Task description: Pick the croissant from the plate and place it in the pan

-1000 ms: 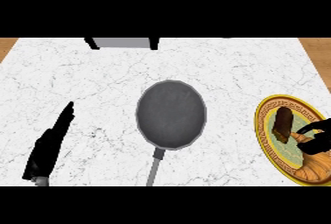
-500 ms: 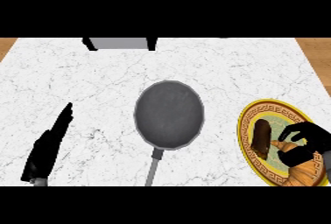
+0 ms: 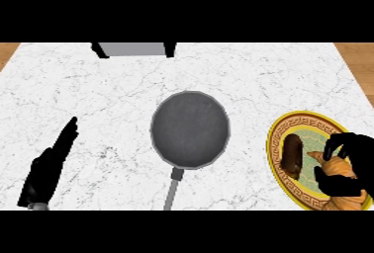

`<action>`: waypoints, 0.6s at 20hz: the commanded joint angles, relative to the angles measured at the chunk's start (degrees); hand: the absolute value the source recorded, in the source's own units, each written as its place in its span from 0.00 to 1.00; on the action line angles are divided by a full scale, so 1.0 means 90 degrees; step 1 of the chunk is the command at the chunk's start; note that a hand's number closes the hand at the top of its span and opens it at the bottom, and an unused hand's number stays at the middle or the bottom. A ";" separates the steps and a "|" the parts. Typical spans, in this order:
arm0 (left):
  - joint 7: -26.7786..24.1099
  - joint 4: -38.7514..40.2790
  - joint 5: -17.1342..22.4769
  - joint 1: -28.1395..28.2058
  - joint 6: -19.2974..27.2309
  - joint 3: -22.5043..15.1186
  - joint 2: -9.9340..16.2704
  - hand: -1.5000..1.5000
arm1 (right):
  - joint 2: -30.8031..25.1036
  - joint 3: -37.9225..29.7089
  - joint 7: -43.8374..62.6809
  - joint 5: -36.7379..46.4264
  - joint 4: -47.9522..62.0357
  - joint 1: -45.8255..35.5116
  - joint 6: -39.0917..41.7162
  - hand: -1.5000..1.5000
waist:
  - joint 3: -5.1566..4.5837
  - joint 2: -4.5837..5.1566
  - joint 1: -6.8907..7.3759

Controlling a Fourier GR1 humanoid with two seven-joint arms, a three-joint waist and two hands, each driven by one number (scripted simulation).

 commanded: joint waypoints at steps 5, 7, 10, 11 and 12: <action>-0.0220 0.0092 -0.0140 0.0088 0.0005 -0.0286 -0.0269 0.50 | 0.0166 0.0341 -0.0168 0.1775 -0.1351 -0.0767 -0.0849 1.00 | 0.0003 0.0063 0.0165; -0.0264 0.0030 -0.0381 0.0238 0.0200 -0.0421 -0.0409 0.50 | 0.0463 0.0462 -0.0248 0.1883 -0.1278 -0.1056 -0.0837 1.00 | 0.0007 0.0072 0.0207; 0.0207 0.0232 -0.0314 -0.0607 0.0075 -0.0166 -0.0238 0.50 | 0.1222 0.0720 -0.0149 0.1947 -0.0734 -0.1964 -0.0786 1.00 | 0.0007 0.0098 0.0237; -0.0225 0.0168 -0.0167 -0.0121 -0.0045 -0.0090 -0.0219 0.50 | 0.1217 0.0365 -0.0015 0.1486 -0.0759 -0.2363 -0.0224 1.00 | 0.0005 0.0085 0.0242; 0.0048 -0.0193 -0.0156 -0.0022 -0.0120 -0.0061 -0.0101 0.50 | 0.1433 0.0442 -0.0044 0.1498 -0.0609 -0.2474 -0.0234 1.00 | 0.0008 0.0080 0.0251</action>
